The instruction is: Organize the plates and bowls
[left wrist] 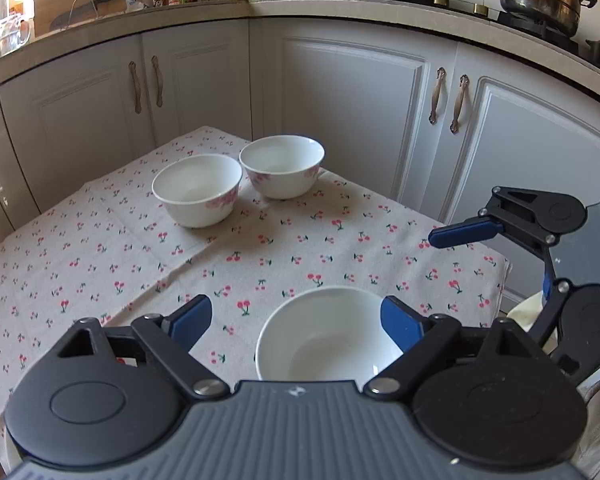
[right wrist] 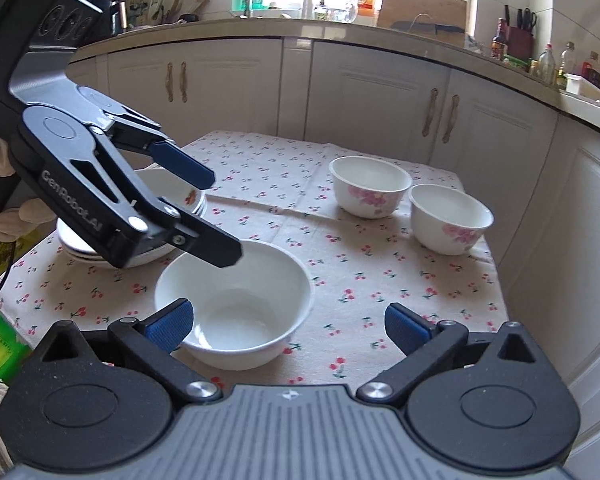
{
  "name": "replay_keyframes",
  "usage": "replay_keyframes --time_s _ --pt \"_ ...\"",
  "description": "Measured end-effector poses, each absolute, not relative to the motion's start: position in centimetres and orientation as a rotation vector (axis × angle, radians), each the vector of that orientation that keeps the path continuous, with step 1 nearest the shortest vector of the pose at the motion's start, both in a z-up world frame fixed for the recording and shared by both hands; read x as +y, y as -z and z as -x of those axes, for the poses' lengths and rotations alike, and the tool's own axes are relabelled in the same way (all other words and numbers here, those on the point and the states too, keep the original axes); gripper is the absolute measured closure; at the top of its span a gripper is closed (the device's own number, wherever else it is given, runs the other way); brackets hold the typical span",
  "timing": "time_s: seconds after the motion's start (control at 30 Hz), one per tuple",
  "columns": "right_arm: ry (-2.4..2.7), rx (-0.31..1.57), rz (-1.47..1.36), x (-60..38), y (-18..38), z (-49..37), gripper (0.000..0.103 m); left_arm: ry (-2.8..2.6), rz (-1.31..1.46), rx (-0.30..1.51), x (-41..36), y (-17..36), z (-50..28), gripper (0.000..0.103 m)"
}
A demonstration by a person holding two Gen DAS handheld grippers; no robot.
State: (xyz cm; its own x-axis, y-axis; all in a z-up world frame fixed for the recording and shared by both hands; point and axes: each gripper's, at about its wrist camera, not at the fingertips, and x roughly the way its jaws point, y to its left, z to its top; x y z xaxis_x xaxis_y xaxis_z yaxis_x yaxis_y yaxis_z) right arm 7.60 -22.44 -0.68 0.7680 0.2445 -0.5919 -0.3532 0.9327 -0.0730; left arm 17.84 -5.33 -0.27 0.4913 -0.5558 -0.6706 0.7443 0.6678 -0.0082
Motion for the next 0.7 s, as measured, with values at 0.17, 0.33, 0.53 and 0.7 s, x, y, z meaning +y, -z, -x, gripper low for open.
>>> replay_keyframes --time_s 0.17,0.33,0.53,0.7 --pt "-0.259 0.594 0.162 -24.8 0.3 -8.4 0.0 0.806 -0.317 0.675 -6.5 -1.1 -18.8 0.012" --pt "-0.2 0.581 0.137 -27.1 0.2 -9.6 0.0 0.818 -0.318 0.675 -8.1 -2.4 -20.6 0.012" --pt "-0.155 0.563 0.151 -28.9 0.1 -11.6 0.0 0.82 -0.324 0.691 -10.7 -3.6 -23.8 0.012" --pt "-0.147 0.557 0.163 -29.7 0.1 -13.3 0.0 0.812 -0.333 0.697 -12.8 -4.0 -26.7 0.012"
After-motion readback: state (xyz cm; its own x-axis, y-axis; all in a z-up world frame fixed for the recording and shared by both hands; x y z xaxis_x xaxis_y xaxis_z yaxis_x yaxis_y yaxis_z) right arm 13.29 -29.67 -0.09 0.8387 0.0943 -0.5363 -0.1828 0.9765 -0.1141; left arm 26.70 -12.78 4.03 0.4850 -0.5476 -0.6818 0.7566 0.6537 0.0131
